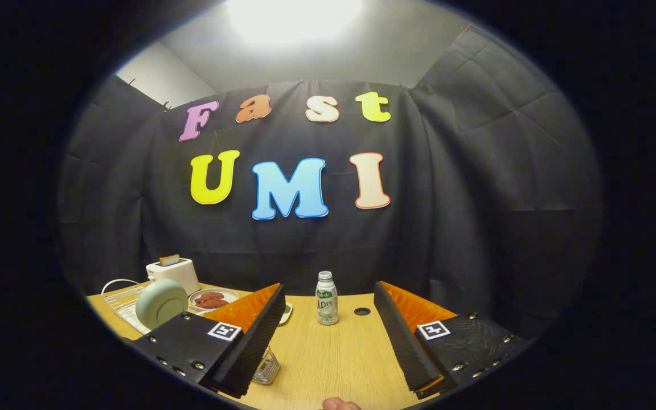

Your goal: Take the plate from the dish rack, then take the spoon from the basket and place it into the plate.

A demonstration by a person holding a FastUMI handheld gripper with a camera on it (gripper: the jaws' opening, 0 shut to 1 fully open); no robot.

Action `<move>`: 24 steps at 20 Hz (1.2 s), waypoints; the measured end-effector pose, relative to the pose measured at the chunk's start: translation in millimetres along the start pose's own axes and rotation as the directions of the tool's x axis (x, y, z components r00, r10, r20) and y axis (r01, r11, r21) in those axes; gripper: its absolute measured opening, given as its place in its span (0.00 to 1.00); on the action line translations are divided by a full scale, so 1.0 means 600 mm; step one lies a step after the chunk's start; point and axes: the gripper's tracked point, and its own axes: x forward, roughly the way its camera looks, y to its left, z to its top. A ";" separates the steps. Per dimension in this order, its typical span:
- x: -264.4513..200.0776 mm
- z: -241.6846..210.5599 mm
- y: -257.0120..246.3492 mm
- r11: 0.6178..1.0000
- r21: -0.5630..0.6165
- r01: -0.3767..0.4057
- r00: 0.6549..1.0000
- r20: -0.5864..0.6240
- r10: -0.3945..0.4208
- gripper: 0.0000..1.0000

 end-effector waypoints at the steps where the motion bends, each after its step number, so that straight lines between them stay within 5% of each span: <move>1: -0.003 0.017 0.015 1.000 -0.010 0.021 1.000 -0.004 -0.021 0.97; 6: -0.018 0.060 0.117 0.999 -0.014 0.048 0.998 -0.027 -0.049 0.96; 14: 0.002 0.042 0.258 1.000 0.023 -0.018 0.989 -0.147 0.021 0.96; 24: 0.056 -0.019 0.432 0.986 0.150 -0.075 0.889 -0.437 0.134 0.96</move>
